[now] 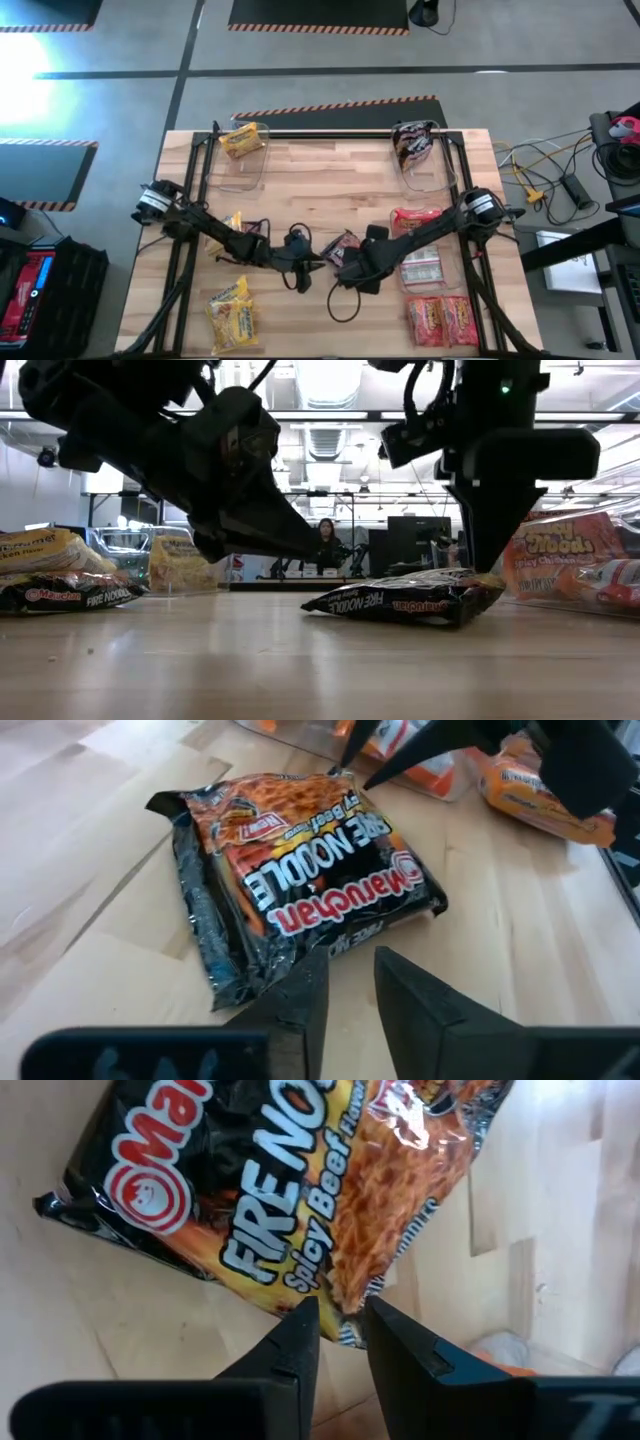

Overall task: Sort Maruchan noodles
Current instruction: Put the black noodle pack into the top right transparent bin

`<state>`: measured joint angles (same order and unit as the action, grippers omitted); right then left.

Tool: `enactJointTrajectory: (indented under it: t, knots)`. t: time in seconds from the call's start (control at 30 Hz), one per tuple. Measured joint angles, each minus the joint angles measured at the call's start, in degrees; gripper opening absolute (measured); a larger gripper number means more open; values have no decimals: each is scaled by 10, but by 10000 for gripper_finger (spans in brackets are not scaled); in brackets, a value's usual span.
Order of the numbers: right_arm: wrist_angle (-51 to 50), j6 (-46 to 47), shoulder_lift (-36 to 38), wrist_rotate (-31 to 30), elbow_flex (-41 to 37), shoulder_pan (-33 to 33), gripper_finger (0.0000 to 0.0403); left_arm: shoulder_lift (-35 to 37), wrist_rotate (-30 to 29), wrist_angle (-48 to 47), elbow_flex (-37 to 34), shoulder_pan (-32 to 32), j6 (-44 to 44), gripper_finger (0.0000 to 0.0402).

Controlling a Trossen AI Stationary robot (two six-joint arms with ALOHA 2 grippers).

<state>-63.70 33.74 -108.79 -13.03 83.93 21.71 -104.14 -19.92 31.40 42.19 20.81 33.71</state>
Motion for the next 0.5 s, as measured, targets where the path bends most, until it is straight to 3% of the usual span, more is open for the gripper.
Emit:
enactJointTrajectory:
  t: [0.23, 0.5]
  knots:
    - [45, -5, 0, 0, -30, -3, 59, 7, 85, -12, 0, -12, -6, 110]
    - [104, -3, 1, -5, -74, -3, 48, 28, 100, -26, -2, -15, 2, 142]
